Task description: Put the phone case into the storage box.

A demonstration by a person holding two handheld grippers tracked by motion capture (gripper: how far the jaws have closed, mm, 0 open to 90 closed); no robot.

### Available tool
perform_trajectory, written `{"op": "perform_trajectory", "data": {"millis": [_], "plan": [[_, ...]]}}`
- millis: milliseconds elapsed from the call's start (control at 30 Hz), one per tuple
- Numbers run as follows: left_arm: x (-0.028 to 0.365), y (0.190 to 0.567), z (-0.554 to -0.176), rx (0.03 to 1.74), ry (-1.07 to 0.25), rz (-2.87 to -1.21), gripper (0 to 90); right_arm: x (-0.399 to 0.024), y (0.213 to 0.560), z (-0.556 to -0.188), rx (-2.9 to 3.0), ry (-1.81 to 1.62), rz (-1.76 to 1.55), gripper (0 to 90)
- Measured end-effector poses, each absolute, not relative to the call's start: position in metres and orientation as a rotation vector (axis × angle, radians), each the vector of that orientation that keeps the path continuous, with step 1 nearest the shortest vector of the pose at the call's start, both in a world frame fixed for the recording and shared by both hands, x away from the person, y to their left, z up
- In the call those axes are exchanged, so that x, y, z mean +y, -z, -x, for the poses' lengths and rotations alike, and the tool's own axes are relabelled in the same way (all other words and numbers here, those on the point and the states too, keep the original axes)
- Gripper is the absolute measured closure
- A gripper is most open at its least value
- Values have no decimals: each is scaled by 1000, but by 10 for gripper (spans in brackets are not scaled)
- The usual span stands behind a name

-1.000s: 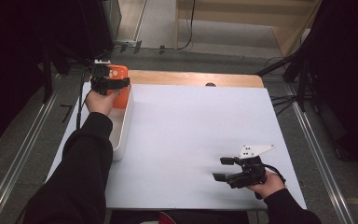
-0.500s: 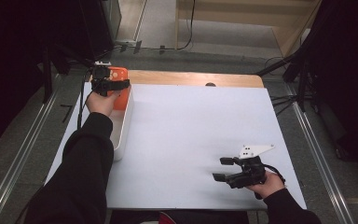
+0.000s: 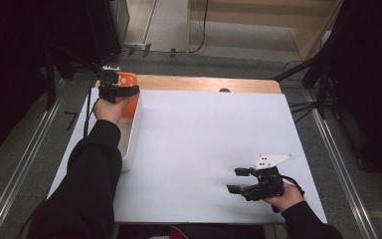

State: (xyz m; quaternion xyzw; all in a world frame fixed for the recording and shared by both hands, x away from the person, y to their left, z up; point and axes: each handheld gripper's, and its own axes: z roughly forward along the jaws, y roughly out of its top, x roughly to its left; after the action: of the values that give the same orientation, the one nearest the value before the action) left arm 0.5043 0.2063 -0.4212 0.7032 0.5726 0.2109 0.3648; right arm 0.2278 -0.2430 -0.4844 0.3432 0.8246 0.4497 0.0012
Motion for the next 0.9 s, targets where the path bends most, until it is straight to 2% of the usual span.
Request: {"op": "perform_trajectory", "data": {"millis": [333, 600, 900], "plan": [[201, 424, -504, 1470, -573, -1856, 145, -243, 484, -228, 2590, -1423, -1086, 261], [204, 423, -505, 1490, -554, -1824, 144, -243, 483, -228, 2587, -1436, -1075, 259], [202, 420, -506, 1482, -571, -1792, 73, -242, 483, -227, 2593, -1438, -1075, 259]]}}
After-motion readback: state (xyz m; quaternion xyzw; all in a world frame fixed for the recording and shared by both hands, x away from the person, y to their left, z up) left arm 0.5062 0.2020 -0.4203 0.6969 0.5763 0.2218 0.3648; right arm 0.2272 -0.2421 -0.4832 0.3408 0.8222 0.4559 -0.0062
